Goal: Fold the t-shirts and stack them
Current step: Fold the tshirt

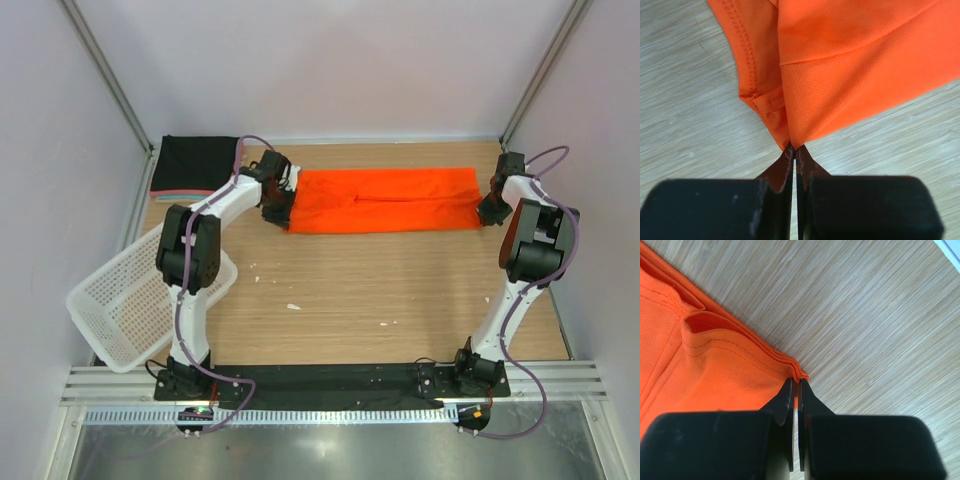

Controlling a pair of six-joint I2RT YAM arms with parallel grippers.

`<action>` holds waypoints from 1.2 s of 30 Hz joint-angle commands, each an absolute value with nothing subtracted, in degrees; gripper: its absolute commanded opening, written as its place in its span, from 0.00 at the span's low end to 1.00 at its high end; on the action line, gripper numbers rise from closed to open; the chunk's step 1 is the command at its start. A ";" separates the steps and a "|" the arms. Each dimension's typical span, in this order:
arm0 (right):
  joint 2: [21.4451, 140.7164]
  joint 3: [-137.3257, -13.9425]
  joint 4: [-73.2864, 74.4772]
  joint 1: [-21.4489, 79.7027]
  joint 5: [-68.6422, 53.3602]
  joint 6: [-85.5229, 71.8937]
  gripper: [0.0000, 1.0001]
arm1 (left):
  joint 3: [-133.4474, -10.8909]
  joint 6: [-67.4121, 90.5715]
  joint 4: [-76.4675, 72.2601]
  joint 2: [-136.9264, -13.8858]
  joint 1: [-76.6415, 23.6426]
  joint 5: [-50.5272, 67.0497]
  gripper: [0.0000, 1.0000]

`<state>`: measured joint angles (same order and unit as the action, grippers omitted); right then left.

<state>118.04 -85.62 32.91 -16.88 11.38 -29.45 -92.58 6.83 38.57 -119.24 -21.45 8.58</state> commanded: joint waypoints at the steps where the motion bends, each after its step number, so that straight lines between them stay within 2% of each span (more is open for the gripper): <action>1: 116.37 -86.31 31.99 -17.58 13.36 -27.95 0.01 | -96.50 6.77 42.70 -120.67 -20.57 10.72 0.00; 14: 116.28 -85.17 31.38 -17.49 12.31 -27.60 0.01 | -102.66 12.03 49.22 -125.77 -19.95 10.21 0.00; 17: 116.28 -85.25 31.55 -17.49 12.04 -27.60 0.01 | -103.36 12.57 50.09 -126.21 -19.60 9.76 0.07; 21: 115.84 -85.08 31.73 -17.49 12.57 -27.42 0.01 | -104.15 13.62 50.62 -126.47 -19.25 8.62 0.08; 26: 115.49 -84.99 32.61 -17.49 11.43 -27.86 0.01 | -105.82 14.67 53.08 -125.86 -19.07 6.42 0.29; 29: 115.14 -84.90 33.66 -17.49 11.16 -28.74 0.07 | -106.78 15.82 53.26 -124.72 -19.16 5.71 0.36; 36: 111.01 -83.50 34.71 -17.49 11.77 -30.32 0.21 | -107.32 19.59 49.84 -120.94 -21.53 8.78 0.36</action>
